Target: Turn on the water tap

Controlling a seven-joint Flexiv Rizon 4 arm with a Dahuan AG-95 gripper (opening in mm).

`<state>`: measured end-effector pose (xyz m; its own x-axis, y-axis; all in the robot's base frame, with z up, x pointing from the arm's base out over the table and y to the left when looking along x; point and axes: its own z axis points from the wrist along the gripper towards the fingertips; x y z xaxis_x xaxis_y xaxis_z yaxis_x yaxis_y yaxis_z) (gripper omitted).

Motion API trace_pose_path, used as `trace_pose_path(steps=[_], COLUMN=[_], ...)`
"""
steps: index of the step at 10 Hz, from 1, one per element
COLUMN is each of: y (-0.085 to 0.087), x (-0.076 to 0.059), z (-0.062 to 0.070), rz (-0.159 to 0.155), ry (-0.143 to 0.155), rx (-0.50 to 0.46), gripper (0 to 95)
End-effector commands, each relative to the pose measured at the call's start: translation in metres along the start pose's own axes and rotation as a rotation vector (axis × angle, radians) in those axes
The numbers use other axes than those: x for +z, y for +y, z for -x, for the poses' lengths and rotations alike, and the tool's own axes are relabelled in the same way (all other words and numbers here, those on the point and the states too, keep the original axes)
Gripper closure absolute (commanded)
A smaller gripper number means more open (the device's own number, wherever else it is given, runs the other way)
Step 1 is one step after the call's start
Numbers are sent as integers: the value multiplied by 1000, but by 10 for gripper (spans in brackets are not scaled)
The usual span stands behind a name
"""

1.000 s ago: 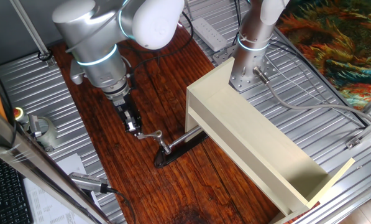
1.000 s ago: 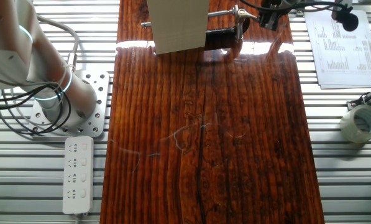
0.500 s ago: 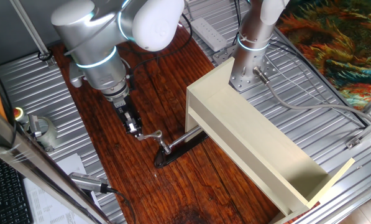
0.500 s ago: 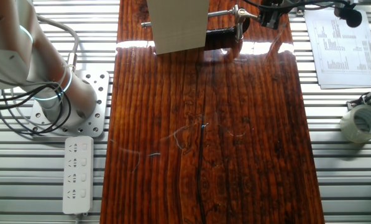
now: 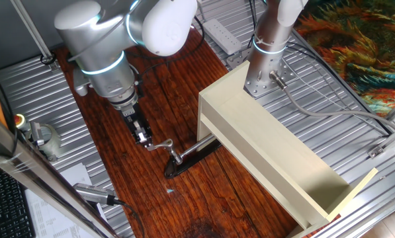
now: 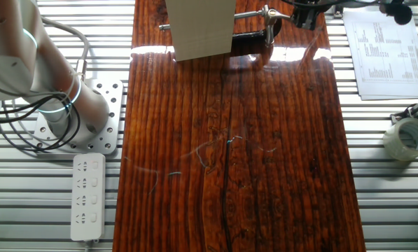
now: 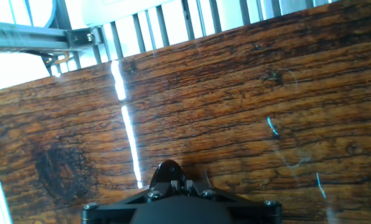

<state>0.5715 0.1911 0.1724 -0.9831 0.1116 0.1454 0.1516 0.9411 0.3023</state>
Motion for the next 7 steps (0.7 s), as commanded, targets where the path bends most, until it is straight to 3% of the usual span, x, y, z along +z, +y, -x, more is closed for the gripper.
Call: trace_pose_path(steps=[1, 7], y=[1, 5], x=[2, 2], z=[-1, 1], rz=[-13, -24], ry=[8, 44], rx=[-42, -138], gripper=[950, 950])
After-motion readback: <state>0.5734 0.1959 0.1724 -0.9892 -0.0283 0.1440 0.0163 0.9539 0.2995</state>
